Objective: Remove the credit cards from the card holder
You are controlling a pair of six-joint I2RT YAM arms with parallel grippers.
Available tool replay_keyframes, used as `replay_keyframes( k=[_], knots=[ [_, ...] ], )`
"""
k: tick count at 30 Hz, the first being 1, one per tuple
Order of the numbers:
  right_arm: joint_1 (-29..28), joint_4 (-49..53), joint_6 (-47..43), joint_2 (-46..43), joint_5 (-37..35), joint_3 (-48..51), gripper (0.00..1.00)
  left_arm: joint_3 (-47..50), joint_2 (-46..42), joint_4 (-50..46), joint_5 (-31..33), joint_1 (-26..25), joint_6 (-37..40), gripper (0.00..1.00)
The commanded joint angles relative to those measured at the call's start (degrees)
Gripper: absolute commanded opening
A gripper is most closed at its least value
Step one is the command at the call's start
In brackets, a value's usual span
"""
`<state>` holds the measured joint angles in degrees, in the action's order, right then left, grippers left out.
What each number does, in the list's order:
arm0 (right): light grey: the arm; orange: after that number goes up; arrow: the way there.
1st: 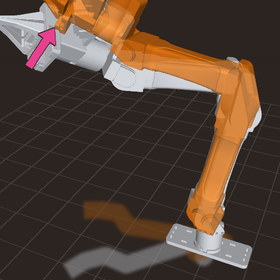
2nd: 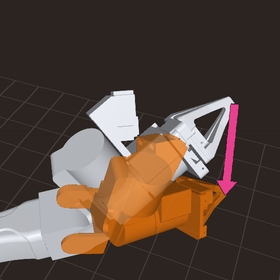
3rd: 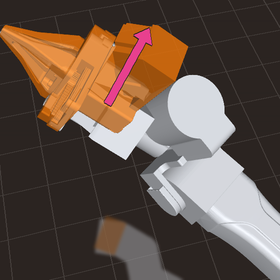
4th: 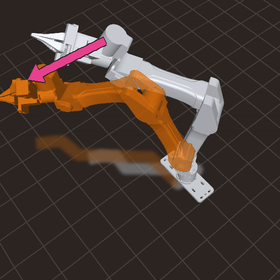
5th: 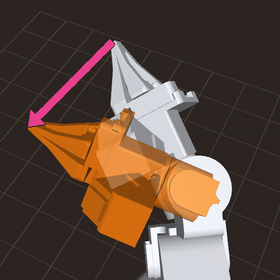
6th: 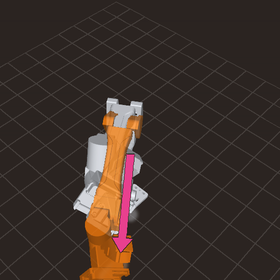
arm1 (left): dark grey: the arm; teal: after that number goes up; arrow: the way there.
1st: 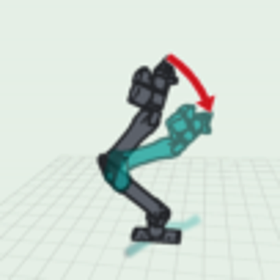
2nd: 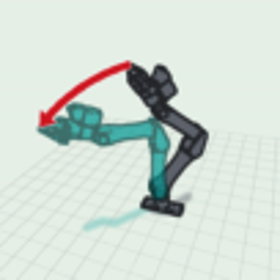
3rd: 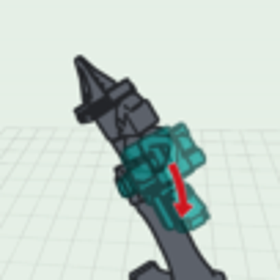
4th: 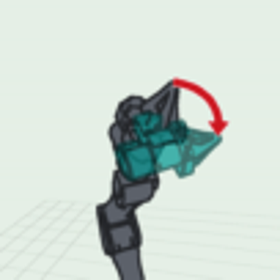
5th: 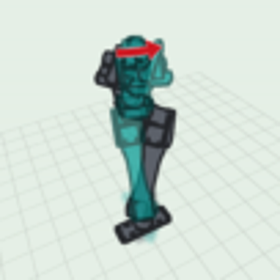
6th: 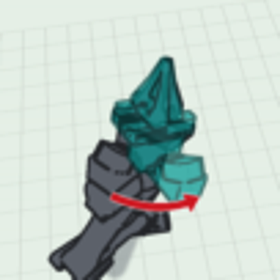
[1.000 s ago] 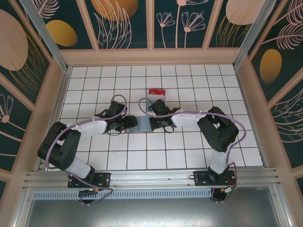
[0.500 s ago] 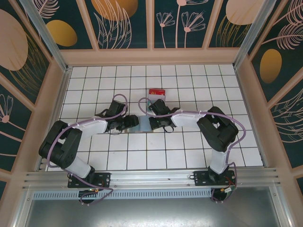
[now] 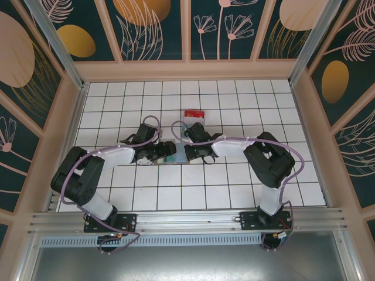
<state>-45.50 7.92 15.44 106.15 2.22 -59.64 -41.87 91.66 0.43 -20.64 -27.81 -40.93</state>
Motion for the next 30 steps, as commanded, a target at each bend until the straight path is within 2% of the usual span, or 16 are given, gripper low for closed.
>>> replay_keyframes(
  k=[1,3,10,14,18,21,24,27,30],
  knots=[
    [0.03,1.0,0.47,1.98,0.42,-0.4,0.1,-0.75,0.21,-1.31,-1.45,-0.49,-0.13,0.77],
    [0.57,0.56,1.1,1.14,0.67,-0.16,0.14,-0.8,-0.39,-1.22,-1.83,-0.49,-0.37,0.78],
    [3.85,-1.31,4.3,-4.05,2.16,1.16,0.18,-1.7,-1.85,1.78,-5.68,-0.92,-1.82,0.65],
    [5.3,-2.29,5.56,-6.19,2.94,2.13,0.19,-3.29,-0.38,3.44,-7.08,-3.02,-2.32,0.63],
    [6.23,-3.17,6.69,-7.4,4.35,3.03,0.19,-5.67,1.9,3.97,-7.19,-5.28,-2.75,0.5],
    [6.29,-3.87,7.06,-8.19,5.74,3.4,0.2,-6.11,1.83,3.62,-6.11,-5.54,-3.13,0.49],
    [6.3,-4.06,7.56,-8.51,7.45,2.79,0.2,-6.19,0.28,0.44,-2.22,-5.34,-1.93,0.47],
    [6.3,-5.33,8.62,-8.62,9.79,2.49,0.2,-4.84,-1.9,-1.75,0.31,-3.79,-1.49,0.47],
    [6.3,-6.92,10.28,-8.04,13.08,1.85,0.2,-2.42,-4.12,-3.42,2.1,-1.48,-0.87,0.42]
  ],
)
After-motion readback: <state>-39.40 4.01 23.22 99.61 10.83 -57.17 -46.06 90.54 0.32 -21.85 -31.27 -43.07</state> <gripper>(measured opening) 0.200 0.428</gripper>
